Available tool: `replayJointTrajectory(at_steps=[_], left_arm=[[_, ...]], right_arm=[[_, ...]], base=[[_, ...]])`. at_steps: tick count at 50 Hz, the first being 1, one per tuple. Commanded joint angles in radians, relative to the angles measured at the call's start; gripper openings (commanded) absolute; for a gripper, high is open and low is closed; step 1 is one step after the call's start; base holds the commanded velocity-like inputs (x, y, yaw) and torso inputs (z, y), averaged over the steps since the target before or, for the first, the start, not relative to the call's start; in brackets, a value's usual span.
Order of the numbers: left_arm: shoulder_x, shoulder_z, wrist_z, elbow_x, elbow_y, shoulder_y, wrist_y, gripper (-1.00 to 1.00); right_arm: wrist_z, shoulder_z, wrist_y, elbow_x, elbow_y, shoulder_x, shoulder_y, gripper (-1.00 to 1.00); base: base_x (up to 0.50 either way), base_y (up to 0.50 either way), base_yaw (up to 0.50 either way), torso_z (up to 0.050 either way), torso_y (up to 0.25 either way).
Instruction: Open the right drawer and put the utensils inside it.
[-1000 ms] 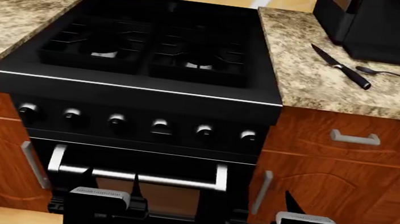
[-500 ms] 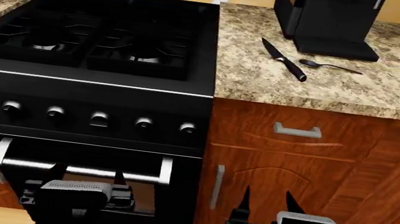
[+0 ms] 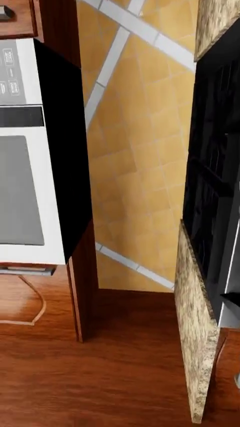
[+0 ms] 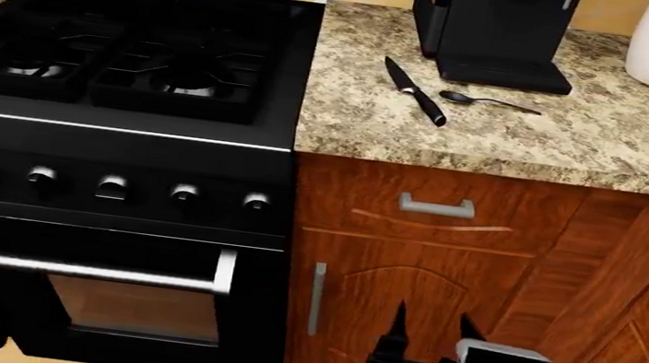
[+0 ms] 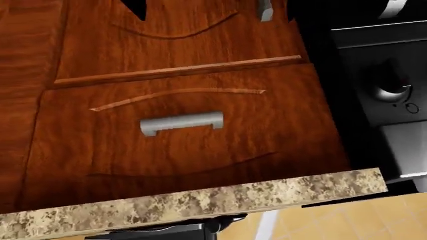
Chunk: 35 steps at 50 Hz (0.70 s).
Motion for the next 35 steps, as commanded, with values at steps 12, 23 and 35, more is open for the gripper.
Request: replayJointTrajectory(at_steps=[12,23,35], left_arm=[[-0.060,-0.192,-0.113,-0.128,0.133,0.209,0.121,1.00],[-0.118,-0.274,-0.233,-0.179,0.134,0.384,0.296,1.00],[0.016,-0.413,-0.092,-0.264,0.134,0.384,0.342,1.00]], right_arm=[[-0.381,0.252,0.398,1.053,0.096,0.011,0.079,1.00],[-0.341,0.290,0.348,1.073,0.263,-0.005,0.162,1.00],[-0.308,0.280,0.244,0.996,0.277,-0.015,0.155,1.00]], base=[[0.00,0.00,0.00,0.000,0.000],[0.00,0.00,0.00,0.000,0.000],[0.00,0.00,0.00,0.000,0.000]])
